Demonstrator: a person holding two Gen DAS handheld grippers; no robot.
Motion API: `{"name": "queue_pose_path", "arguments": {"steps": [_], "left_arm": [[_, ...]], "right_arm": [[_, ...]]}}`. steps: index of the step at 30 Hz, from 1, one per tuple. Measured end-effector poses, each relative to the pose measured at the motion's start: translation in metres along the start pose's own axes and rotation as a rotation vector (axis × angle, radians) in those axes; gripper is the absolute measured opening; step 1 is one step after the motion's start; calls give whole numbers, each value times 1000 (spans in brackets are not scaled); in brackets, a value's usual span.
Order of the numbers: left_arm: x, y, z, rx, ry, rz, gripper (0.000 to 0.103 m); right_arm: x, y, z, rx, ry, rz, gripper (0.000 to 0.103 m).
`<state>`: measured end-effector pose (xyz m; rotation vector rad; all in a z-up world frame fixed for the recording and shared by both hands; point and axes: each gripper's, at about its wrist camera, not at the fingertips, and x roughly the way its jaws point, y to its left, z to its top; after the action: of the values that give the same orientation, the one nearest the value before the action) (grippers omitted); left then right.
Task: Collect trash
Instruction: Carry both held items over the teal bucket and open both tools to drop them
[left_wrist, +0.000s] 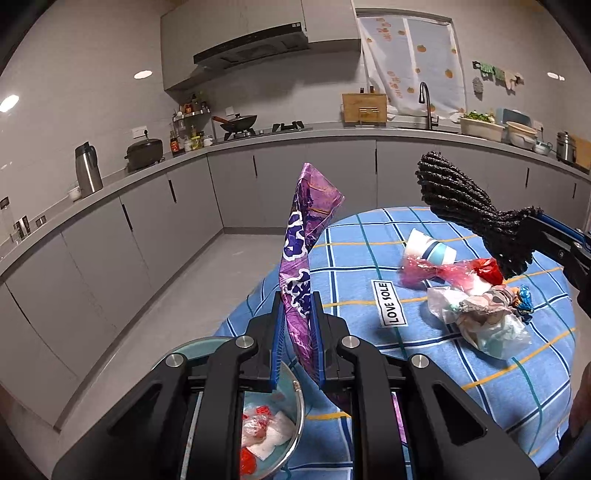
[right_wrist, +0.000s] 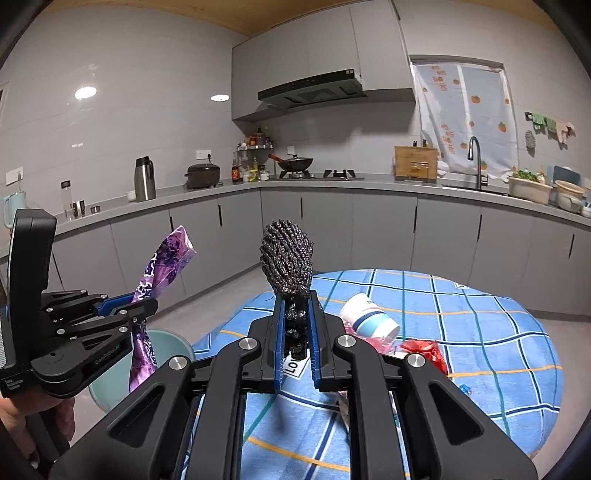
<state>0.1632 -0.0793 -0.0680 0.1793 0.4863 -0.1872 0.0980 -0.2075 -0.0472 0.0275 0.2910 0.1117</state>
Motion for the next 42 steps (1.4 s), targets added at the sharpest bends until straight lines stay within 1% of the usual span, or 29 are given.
{"name": "queue_pose_path", "arguments": {"steps": [13, 27, 35, 42], "left_arm": [[-6, 29, -10, -36, 8, 48, 14], [-9, 75, -28, -85, 43, 124, 14], [-10, 97, -37, -108, 60, 147, 14], [-8, 111, -42, -128, 71, 167, 14]], "right_arm": [[12, 28, 2, -37, 15, 63, 12], [25, 75, 1, -74, 39, 154, 12], [34, 105, -1, -102, 59, 210, 12], [43, 122, -5, -119, 80, 246, 12]]}}
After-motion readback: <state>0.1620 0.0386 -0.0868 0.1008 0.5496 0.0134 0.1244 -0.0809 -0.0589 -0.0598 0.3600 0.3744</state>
